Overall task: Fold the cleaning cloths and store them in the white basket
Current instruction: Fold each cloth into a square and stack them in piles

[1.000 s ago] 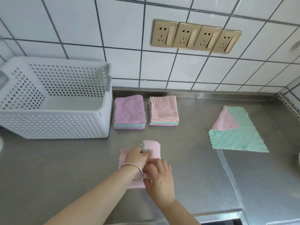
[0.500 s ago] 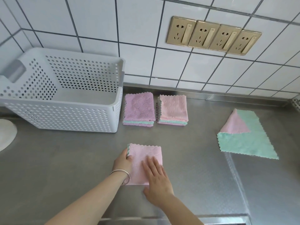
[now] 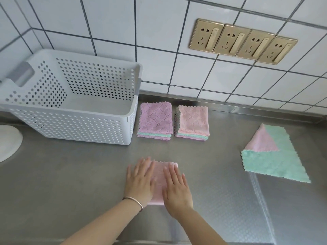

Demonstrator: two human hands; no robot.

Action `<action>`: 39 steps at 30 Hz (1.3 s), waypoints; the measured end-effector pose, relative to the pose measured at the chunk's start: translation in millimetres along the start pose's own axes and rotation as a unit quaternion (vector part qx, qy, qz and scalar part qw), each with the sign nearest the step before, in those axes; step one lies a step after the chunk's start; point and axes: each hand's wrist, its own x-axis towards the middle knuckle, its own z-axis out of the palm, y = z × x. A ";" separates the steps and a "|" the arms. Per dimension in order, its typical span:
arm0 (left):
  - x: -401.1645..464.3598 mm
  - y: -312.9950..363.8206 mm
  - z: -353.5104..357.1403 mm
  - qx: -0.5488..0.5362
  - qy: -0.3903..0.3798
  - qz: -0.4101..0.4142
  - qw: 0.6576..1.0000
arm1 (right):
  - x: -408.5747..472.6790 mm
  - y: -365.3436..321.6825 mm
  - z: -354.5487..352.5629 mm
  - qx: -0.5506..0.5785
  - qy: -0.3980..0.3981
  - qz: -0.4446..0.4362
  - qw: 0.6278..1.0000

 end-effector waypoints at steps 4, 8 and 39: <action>-5.5 -7.5 16.6 0.045 -0.098 0.050 0.993 | 10.8 8.1 18.3 -0.014 -0.033 0.018 0.999; -3.8 -19.2 25.2 0.062 -0.069 0.059 0.994 | 13.8 18.6 24.8 0.004 -0.080 0.028 0.996; 173.5 105.0 -97.6 -0.419 0.045 -0.128 0.898 | 155.2 118.1 -107.6 0.490 0.133 0.288 0.812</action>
